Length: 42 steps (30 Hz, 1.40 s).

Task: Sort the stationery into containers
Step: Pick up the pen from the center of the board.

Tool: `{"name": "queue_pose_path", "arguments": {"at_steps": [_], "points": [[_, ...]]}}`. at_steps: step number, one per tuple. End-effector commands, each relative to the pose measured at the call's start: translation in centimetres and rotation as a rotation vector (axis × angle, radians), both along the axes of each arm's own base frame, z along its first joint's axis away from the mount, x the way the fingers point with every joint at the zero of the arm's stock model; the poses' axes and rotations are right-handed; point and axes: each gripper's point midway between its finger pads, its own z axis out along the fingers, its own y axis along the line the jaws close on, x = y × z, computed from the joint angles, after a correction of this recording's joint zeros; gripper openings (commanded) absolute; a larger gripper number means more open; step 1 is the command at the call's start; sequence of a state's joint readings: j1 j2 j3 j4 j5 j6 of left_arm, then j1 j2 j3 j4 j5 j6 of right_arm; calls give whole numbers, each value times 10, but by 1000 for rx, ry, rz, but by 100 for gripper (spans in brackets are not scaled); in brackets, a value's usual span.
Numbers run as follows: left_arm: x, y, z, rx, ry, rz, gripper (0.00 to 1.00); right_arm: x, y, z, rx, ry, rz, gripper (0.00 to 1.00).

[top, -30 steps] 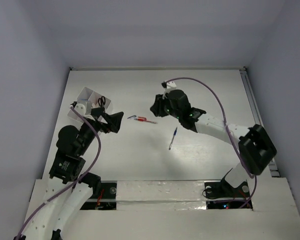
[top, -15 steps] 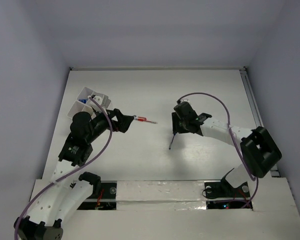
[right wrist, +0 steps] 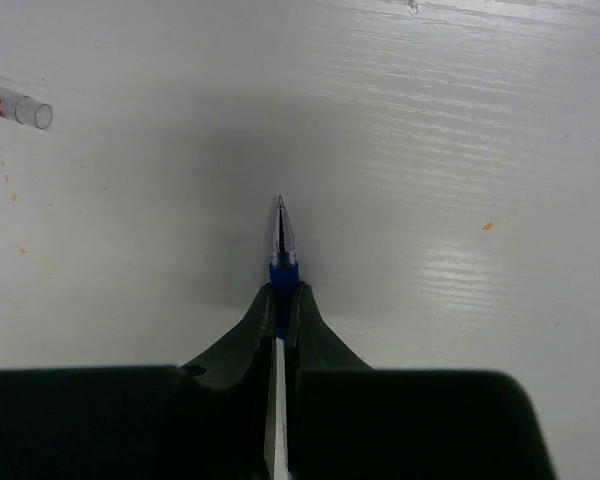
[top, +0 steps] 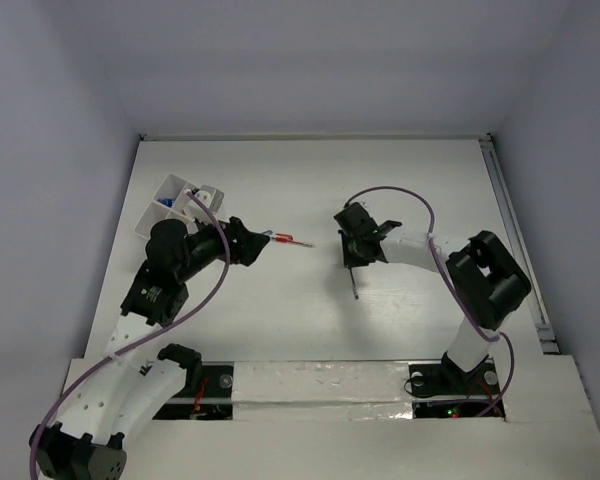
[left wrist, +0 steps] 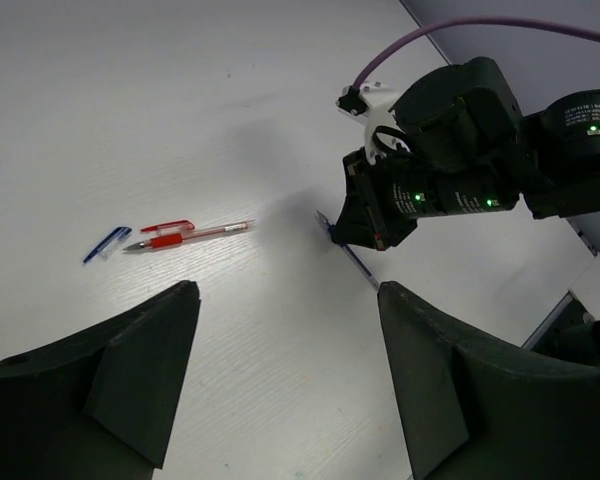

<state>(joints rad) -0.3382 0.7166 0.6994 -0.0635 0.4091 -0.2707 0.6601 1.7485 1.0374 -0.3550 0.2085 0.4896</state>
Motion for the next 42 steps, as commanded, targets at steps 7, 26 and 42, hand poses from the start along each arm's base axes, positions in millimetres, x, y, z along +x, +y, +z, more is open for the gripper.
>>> {"name": "queue_pose_path", "arguments": {"at_steps": [7,26,42], "points": [[-9,-16,5,-41,-9,-116,61,17,22,39,141,-120,40,0],[-10,-33,4,-122,39,-217,62,-21,168,330,1177,-747,383,0],[-8,-32,9,-137,27,-217,36,-47,191,331,1347,-637,480,0]]}}
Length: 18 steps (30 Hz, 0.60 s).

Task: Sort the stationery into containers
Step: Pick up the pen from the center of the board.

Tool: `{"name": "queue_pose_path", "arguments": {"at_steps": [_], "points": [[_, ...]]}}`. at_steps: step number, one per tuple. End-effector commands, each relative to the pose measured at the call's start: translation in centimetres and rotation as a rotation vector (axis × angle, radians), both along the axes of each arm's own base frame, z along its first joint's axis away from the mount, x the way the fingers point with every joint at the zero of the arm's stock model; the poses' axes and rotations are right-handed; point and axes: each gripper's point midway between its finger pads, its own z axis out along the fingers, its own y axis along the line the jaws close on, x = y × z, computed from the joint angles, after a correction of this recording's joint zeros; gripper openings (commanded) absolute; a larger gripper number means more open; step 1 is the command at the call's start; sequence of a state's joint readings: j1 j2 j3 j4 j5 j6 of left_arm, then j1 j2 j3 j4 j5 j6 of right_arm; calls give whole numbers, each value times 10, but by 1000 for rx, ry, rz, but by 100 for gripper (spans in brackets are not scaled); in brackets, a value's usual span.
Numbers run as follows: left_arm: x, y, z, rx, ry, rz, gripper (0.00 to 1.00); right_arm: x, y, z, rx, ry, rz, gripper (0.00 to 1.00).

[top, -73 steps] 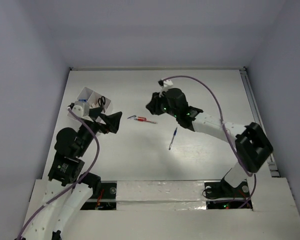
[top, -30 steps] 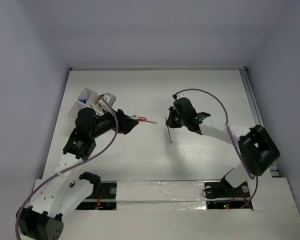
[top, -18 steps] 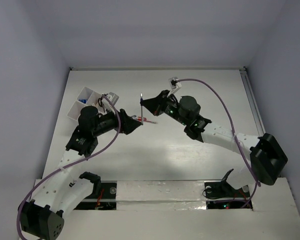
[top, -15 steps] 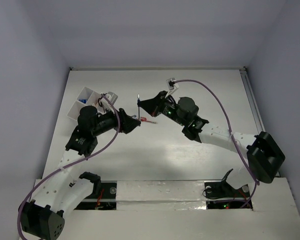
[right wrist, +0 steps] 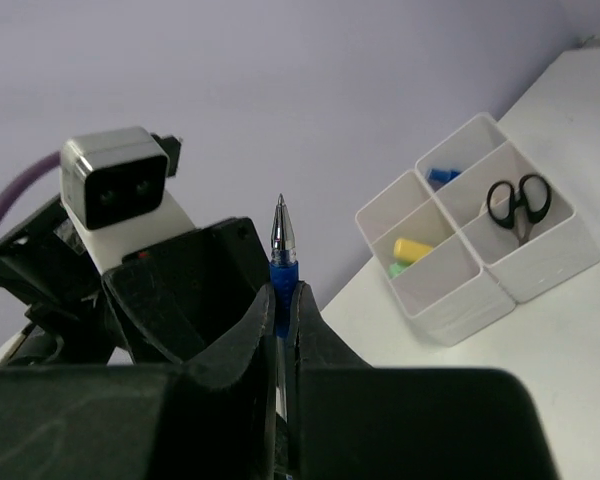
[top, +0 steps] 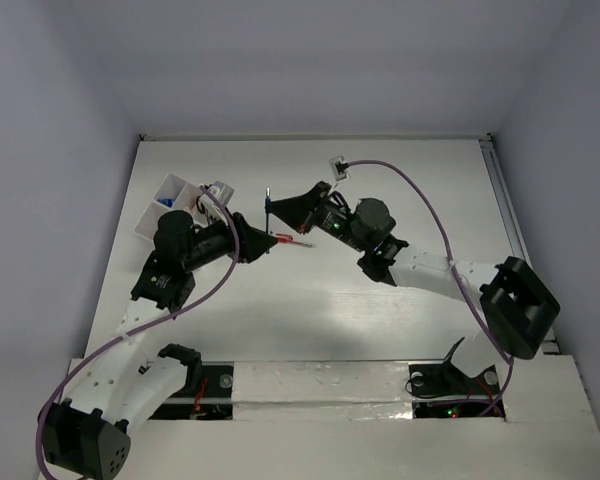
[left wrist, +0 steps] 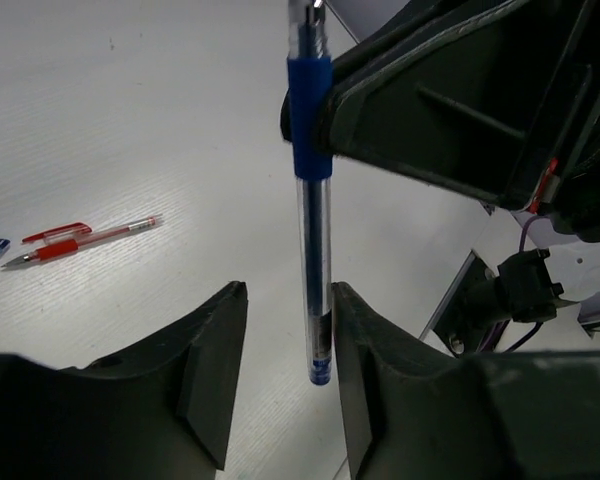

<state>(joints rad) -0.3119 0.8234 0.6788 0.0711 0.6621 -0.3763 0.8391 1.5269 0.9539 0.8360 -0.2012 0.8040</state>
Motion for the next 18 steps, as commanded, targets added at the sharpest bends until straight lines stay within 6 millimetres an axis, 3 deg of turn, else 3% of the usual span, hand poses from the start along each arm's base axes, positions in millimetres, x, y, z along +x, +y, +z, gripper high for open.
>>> {"name": "queue_pose_path", "arguments": {"at_steps": [1,3,7,14,15,18], "points": [[-1,0,14,-26,-68,-9,34,-12,7,22,86,-35,76,0],[-1,1,17,-28,-80,-8,28,-12,9,17,85,-22,78,0],[-2,2,20,-25,-91,-1,0,-11,8,16,87,-18,73,0],[-2,6,27,-15,-128,16,0,-11,7,12,54,-14,66,2],[-2,7,27,-11,-130,22,0,-7,5,12,44,-19,59,17],[-3,10,31,-3,-153,42,0,-2,-6,11,-9,-26,61,41]]}}
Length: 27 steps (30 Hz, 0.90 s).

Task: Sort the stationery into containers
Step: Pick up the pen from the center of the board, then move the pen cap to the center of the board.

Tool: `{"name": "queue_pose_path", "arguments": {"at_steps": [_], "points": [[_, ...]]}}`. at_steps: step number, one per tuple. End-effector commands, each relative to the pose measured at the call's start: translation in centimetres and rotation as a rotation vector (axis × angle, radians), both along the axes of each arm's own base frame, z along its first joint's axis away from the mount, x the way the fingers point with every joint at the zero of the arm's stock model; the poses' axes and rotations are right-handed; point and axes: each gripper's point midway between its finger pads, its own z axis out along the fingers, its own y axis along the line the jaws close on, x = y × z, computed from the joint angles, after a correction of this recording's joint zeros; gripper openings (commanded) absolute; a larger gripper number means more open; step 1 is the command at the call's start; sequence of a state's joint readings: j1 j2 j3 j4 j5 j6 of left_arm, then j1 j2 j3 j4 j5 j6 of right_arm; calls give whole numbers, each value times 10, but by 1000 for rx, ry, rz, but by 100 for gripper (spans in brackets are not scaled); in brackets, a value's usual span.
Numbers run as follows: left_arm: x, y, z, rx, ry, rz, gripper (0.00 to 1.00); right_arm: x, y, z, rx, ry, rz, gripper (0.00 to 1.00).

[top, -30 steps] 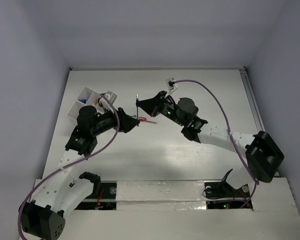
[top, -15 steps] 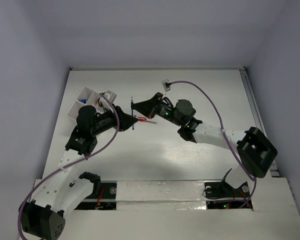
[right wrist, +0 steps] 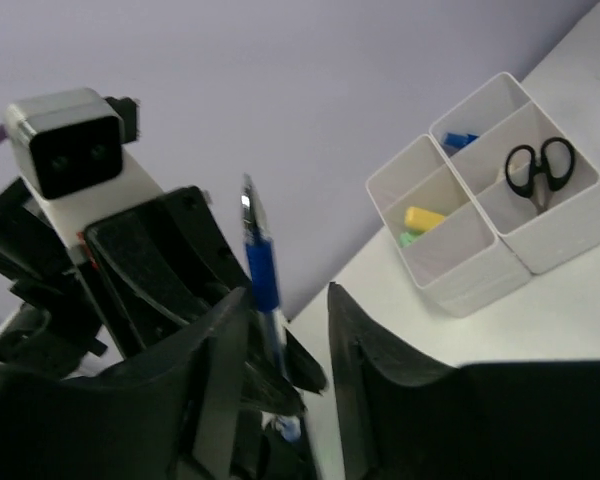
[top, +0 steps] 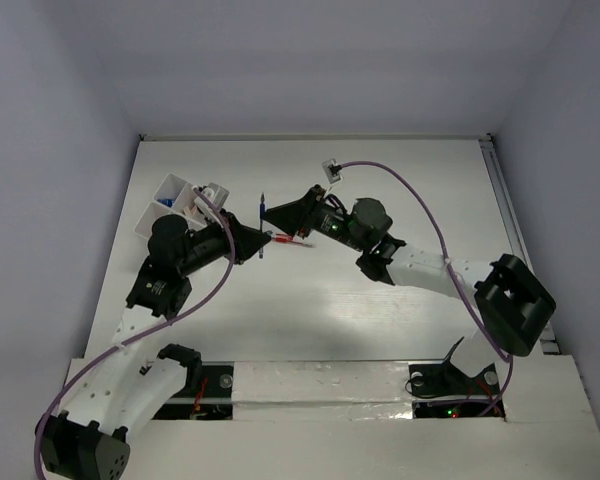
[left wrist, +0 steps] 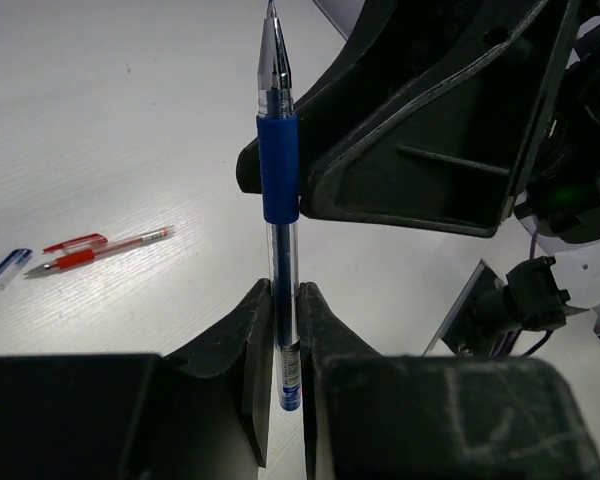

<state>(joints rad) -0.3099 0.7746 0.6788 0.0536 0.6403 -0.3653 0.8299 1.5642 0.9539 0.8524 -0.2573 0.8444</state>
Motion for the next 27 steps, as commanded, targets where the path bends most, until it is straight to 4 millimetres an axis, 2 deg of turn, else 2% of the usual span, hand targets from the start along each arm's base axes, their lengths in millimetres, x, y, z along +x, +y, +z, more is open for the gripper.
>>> {"name": "queue_pose_path", "arguments": {"at_steps": [1,3,7,8,9,10,11,12,15,17,19,20,21,23,24,27], "points": [[1,7,23,-2,-118,30,0,5,-21,21,-19,-66,14,45],[3,10,26,5,-132,55,0,8,-32,18,-55,-68,23,50],[3,18,32,18,-160,103,0,18,-48,-9,-161,-28,-4,47],[5,24,33,23,-166,134,0,24,-48,-25,-220,6,-23,37],[5,24,34,23,-168,135,0,23,-49,-34,-252,25,-21,30],[6,28,35,29,-175,162,0,32,-45,-43,-284,51,-33,25],[6,30,37,31,-182,172,0,36,-44,-64,-353,96,-34,19],[8,34,38,34,-184,193,0,41,-42,-73,-388,115,-38,11],[7,39,41,35,-196,217,0,63,-33,-103,-490,179,-60,8],[7,41,41,39,-198,229,0,77,-26,-120,-535,211,-69,9],[10,45,42,45,-204,259,0,86,-20,-132,-572,228,-87,14],[10,46,43,46,-208,266,0,88,-19,-142,-601,247,-88,19],[10,48,39,54,-194,272,0,94,-8,-148,-616,250,-76,30],[9,49,39,55,-192,276,0,100,-3,-163,-664,270,-86,38],[8,47,40,55,-195,268,0,104,7,-174,-690,280,-79,44],[7,46,39,59,-194,268,0,110,12,-195,-754,310,-91,46]]}}
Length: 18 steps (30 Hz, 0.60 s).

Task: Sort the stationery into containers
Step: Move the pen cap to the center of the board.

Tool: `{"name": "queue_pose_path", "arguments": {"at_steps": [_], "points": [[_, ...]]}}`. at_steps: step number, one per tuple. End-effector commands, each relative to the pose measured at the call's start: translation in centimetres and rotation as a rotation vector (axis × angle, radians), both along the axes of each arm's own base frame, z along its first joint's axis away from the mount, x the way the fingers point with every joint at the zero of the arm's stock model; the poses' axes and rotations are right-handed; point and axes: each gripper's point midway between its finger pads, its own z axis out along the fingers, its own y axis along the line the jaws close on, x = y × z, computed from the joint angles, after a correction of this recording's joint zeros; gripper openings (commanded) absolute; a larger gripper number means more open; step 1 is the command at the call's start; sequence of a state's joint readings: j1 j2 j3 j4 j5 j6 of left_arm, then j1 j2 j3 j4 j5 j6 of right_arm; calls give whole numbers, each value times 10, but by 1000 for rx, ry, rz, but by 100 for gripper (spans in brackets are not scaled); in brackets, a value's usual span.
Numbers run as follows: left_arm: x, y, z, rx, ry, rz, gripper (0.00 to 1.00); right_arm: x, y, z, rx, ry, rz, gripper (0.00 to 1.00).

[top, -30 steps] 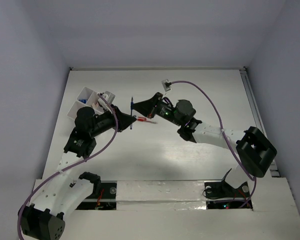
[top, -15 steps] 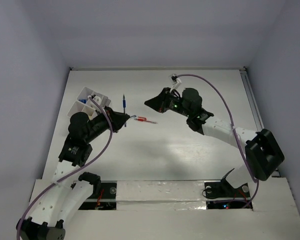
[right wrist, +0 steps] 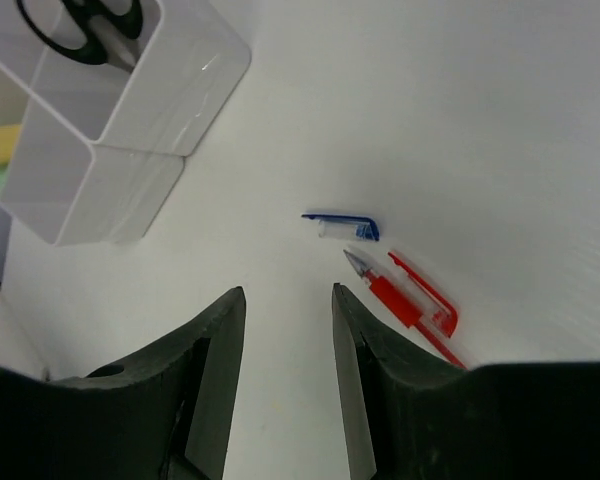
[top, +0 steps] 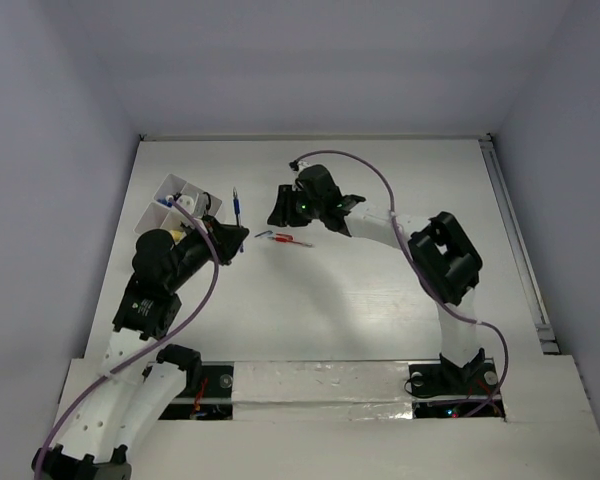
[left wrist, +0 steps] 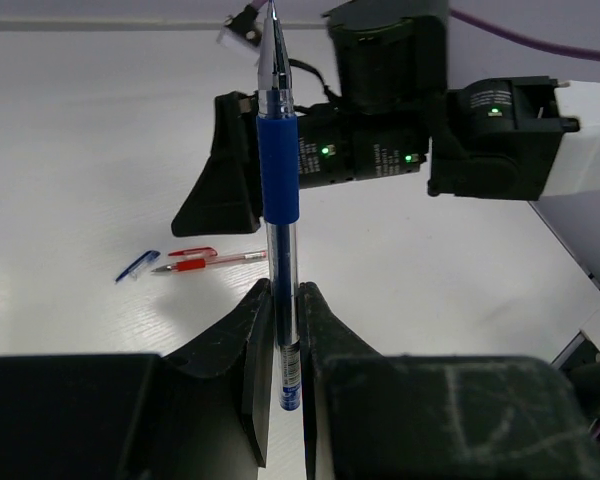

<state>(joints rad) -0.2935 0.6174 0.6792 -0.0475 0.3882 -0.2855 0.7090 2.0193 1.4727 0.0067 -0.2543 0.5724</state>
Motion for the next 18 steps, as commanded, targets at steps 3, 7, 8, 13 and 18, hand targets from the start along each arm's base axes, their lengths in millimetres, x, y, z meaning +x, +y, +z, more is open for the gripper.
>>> {"name": "queue_pose_path", "arguments": {"at_steps": [3,7,8,13,18], "points": [[-3,0,26,-5,-80,4,0,4,18,-17,-118,4,5,46],[-5,0,27,-3,-86,2,0,9,25,-28,-147,18,-7,46],[-5,0,27,-2,-86,4,0,11,26,-33,-155,28,-12,46],[-8,-1,29,-4,-93,-4,0,13,29,-46,-196,46,-20,47],[-11,-3,31,-7,-99,-12,0,14,35,-53,-209,49,-19,47]]}}
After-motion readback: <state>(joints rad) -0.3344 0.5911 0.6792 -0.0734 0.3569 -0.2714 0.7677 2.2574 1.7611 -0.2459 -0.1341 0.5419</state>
